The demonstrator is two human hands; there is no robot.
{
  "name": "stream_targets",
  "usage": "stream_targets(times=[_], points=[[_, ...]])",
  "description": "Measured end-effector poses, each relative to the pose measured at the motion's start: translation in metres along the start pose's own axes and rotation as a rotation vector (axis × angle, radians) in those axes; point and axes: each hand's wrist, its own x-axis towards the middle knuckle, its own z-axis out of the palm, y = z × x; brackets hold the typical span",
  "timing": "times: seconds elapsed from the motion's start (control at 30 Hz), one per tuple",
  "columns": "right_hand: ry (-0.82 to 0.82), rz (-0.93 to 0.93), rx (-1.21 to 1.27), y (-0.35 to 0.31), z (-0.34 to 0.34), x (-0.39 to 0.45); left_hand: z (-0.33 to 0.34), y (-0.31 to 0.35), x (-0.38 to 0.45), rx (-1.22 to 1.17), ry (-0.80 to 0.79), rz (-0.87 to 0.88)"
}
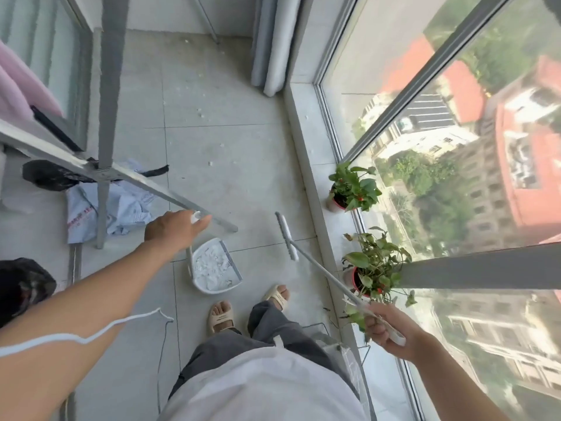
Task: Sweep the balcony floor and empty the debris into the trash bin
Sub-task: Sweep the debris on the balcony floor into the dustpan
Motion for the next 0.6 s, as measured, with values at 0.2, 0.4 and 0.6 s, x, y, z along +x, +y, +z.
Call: stream_targets(times=[0.2, 0.4, 0.6], points=[[0.115, -0.003, 0.217, 0.01, -0.052, 0.002, -0.001, 0.088, -0.009, 0.152, 0.019, 0.19], [0.158, 0.029, 0.356, 0.022, -0.073, 0.035, -0.023, 0.165, -0.001, 0.303, 0.086, 0.317], [0.102, 0.039, 0.599, 0.014, -0.061, 0.061, -0.041, 0.23, 0.024, 0.391, 0.117, 0.379]])
